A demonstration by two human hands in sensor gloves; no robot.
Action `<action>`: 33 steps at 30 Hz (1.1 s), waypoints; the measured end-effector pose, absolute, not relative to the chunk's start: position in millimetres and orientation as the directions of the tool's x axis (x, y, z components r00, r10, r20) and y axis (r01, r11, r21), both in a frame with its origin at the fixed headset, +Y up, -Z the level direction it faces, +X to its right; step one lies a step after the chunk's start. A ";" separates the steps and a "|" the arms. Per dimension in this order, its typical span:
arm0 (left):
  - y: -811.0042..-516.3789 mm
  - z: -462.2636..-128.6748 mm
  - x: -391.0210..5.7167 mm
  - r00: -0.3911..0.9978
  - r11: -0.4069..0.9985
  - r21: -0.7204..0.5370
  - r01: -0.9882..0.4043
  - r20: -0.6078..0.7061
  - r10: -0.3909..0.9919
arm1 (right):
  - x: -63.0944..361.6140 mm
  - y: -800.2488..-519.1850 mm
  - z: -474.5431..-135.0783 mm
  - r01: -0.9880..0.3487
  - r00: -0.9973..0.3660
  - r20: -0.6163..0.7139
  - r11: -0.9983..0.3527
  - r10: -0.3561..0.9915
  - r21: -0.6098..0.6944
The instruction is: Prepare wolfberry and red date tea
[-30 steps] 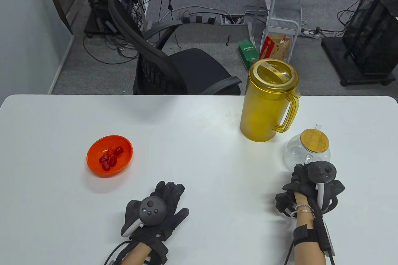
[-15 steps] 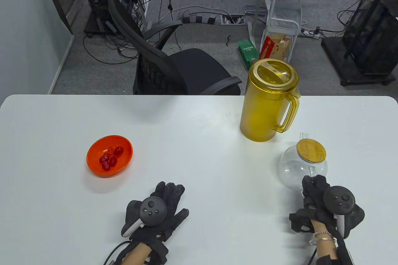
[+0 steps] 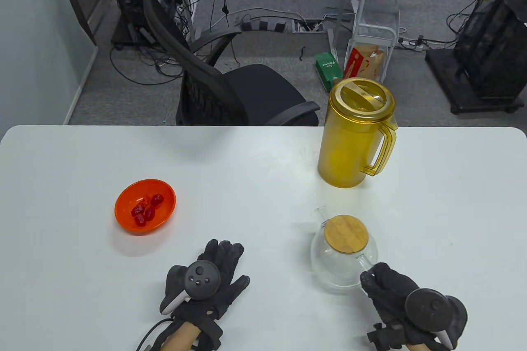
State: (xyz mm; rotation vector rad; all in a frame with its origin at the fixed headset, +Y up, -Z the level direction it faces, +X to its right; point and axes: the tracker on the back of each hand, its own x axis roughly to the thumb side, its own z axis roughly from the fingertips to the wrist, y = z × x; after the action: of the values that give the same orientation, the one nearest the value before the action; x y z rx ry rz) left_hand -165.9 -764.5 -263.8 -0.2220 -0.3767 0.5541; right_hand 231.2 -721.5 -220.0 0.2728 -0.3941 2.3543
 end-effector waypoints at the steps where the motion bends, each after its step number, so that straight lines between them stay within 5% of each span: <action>1: -764.4 -263.8 -166.1 0.785 0.830 -0.302 -0.469 0.288 0.548 | 224.5 -723.0 -221.7 -0.705 -0.702 0.318 -0.686 0.638 -0.181; 13: -761.6 -263.9 -171.1 0.784 0.831 -0.276 -0.483 0.286 0.551 | 157.8 -747.7 -244.9 -0.747 -0.587 0.442 -0.664 0.678 0.027; 33: -761.3 -263.5 -171.9 0.784 0.828 -0.280 -0.485 0.280 0.554 | 145.1 -769.3 -252.4 -0.721 -0.555 0.462 -0.677 0.692 0.148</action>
State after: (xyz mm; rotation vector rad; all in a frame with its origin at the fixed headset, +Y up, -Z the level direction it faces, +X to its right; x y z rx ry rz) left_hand -171.9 -761.3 -263.5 -0.1978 -0.3628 0.5642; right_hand 145.1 -769.3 -252.4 0.6289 -0.0733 2.2291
